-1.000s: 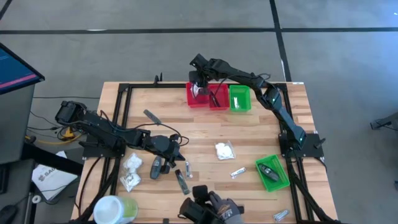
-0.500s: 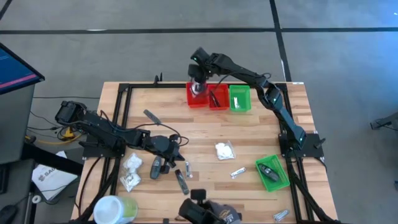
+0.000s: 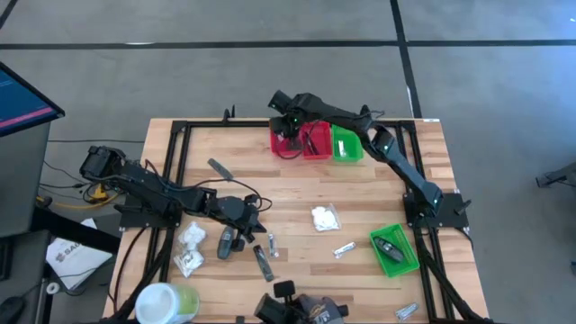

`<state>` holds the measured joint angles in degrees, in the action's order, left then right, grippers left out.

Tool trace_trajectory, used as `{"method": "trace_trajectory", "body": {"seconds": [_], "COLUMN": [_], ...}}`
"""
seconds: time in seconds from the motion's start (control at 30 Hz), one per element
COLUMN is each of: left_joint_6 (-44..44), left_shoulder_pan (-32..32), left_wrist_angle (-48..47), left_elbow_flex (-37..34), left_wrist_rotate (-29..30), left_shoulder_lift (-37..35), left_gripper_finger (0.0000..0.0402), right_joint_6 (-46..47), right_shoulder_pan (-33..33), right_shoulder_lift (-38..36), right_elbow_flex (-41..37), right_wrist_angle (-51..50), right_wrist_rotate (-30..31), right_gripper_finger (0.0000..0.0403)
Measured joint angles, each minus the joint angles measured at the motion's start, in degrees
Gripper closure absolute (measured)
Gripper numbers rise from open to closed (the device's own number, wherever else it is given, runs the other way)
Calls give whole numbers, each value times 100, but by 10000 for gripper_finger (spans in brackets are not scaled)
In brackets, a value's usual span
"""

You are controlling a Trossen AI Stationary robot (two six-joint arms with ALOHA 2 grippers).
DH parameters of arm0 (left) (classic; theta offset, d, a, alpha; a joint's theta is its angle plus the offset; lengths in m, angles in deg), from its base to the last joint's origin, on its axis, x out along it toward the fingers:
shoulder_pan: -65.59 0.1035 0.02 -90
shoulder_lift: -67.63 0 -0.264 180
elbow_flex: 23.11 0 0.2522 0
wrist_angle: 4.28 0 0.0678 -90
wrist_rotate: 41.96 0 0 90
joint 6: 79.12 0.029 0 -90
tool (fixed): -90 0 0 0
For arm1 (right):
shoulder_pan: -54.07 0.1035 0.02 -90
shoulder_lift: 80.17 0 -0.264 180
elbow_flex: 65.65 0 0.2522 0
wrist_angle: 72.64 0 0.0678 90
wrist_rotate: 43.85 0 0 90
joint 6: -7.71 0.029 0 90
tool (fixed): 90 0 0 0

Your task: Pick & Place Travel size toiletries

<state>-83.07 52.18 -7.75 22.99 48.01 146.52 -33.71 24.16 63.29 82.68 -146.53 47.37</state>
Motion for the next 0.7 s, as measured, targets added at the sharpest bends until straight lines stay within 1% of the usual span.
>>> {"method": "trace_trajectory", "body": {"seconds": [0.27, 0.43, 0.53, 0.7], "left_joint_6": [11, 7, 5, -39], "left_shoulder_pan": [22, 22, 25, 25], "left_wrist_angle": [17, 17, 15, 13], "left_elbow_flex": [0, 0, 0, 0], "left_wrist_rotate": [0, 0, 0, 0], "left_shoulder_lift": [0, 0, 0, 0], "left_gripper_finger": [401, 401, 401, 401], "right_joint_6": [488, 789, 1127, 1663], "right_shoulder_pan": [-68, -63, -59, -97], "right_shoulder_lift": [19, 22, 26, -52], "right_elbow_flex": [3, -2, -2, -9], "right_wrist_angle": [507, 827, 979, 935], "right_wrist_rotate": [-14, -150, -140, -121], "right_gripper_finger": [402, 403, 403, 403]}}
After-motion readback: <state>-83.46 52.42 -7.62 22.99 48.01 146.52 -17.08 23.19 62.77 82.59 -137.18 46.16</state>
